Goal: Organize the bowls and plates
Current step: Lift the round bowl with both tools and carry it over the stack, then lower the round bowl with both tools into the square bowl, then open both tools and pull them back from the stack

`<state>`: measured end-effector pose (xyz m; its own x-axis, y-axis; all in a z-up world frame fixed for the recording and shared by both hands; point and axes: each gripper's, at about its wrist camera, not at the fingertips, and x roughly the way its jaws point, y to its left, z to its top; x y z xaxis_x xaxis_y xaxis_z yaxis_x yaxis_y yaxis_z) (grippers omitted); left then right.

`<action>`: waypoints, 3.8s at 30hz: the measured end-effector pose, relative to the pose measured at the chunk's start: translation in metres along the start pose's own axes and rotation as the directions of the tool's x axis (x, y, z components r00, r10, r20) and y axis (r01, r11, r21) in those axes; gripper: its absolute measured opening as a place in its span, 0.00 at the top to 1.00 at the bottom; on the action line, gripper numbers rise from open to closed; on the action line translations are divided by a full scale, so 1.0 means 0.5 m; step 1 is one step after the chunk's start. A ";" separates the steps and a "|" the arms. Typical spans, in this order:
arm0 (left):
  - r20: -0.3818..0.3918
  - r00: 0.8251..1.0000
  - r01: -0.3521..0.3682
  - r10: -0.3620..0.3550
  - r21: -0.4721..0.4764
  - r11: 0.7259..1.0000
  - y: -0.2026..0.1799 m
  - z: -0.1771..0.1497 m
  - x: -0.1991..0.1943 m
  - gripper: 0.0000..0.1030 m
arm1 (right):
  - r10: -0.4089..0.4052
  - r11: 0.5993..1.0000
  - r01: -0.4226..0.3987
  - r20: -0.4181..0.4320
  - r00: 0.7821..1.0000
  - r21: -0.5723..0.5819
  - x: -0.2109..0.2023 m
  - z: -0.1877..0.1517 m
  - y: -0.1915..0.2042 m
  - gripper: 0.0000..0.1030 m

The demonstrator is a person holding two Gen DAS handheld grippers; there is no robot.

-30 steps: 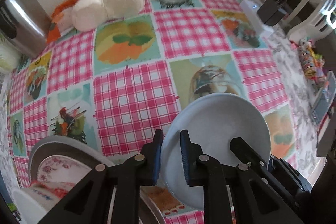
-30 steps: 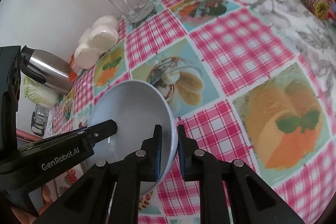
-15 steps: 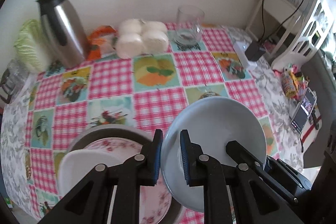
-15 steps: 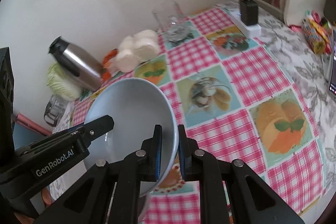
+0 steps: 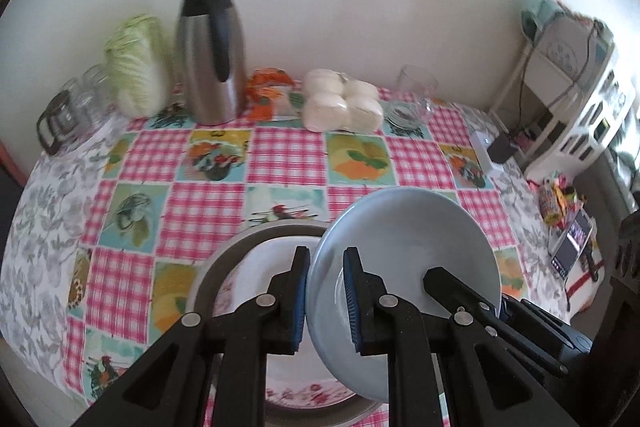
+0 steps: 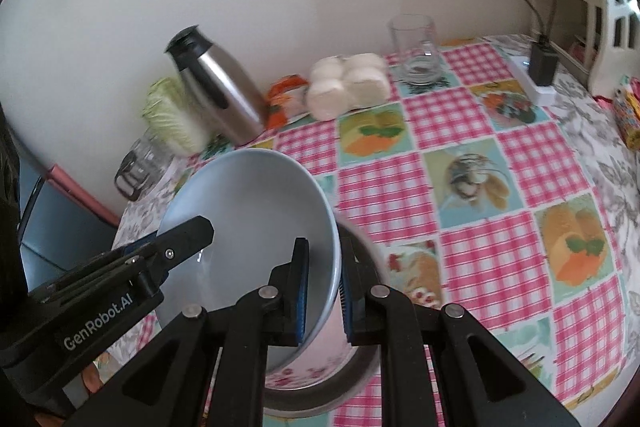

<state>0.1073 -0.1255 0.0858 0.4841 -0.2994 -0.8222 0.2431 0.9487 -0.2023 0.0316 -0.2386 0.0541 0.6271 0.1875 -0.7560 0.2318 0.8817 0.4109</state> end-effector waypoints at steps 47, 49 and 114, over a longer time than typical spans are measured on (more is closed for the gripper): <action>0.008 0.999 0.034 -0.033 -0.214 0.976 0.136 -0.049 0.053 0.92 | -0.085 0.991 0.079 -0.051 0.995 -0.109 0.072 -0.015 0.079 0.80; 0.008 0.999 0.034 -0.034 -0.213 0.976 0.137 -0.048 0.053 0.92 | -0.075 0.992 0.070 -0.052 0.996 -0.103 0.070 -0.012 0.073 0.80; 0.021 0.981 -0.186 0.192 -0.155 0.970 0.167 -0.221 -0.061 0.00 | -0.166 0.979 0.166 0.010 0.986 -0.122 -0.034 -0.152 0.005 0.02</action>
<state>0.0200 -0.0258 0.0355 0.5392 -0.1140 -0.8344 0.0153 0.9920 -0.1256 -0.0348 -0.2066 0.0292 0.5875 0.0341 -0.8085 0.2399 0.9469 0.2143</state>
